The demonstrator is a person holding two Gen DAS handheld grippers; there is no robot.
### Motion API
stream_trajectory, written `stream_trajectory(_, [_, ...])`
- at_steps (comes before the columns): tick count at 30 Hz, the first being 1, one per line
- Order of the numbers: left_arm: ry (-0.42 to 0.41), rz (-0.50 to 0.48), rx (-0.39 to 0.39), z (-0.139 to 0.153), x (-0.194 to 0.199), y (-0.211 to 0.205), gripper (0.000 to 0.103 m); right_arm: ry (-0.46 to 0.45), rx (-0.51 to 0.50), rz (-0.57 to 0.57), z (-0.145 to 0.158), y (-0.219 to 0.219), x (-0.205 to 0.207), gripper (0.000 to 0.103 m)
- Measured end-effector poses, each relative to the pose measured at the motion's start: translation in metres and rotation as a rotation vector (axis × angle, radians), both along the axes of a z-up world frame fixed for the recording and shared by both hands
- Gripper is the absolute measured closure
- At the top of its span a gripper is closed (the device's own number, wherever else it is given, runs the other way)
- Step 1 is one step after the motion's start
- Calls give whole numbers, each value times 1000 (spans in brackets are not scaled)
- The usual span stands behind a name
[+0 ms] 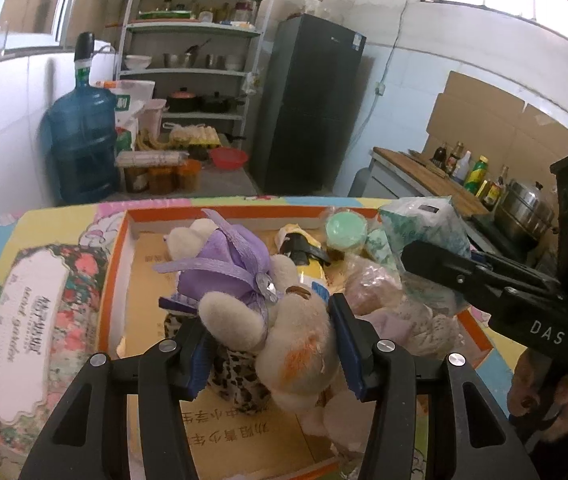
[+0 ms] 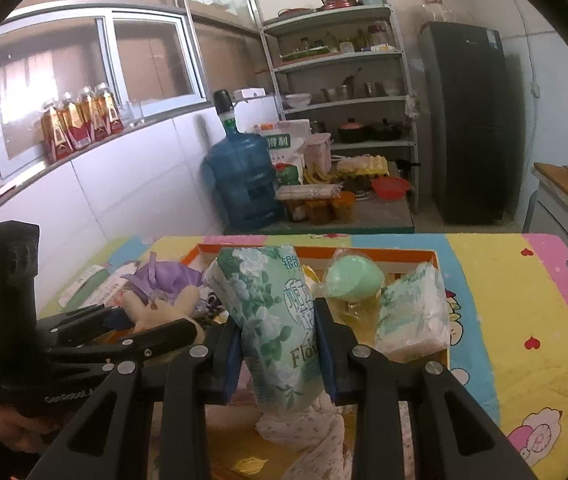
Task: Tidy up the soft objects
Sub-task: 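Lower the bear and tissue pack into the box and open both tools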
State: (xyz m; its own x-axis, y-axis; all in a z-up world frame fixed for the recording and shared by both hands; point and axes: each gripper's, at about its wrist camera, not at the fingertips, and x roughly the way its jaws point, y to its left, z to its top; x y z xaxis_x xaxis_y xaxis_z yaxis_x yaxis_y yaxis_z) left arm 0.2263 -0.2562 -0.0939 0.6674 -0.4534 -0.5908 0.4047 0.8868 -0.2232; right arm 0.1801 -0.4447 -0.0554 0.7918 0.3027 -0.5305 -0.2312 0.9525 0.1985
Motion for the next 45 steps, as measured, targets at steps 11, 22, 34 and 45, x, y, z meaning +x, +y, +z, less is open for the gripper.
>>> stream_trajectory(11, [25,0,-21,-16,11,-1,48,46,-58,-3,-18,10,16,68])
stream_trajectory(22, [37,-6,-60,-17,10,9,42,53,-59,-7,-21,11,18,45])
stream_trajectory(34, [-4,9,-91,-4,-1,20,37,-5,-42,-8,-13,8,8,44])
stream_trajectory(45, [-63,39,-93,16,-25,40,37,-130,-8,62,8,17,-14,42])
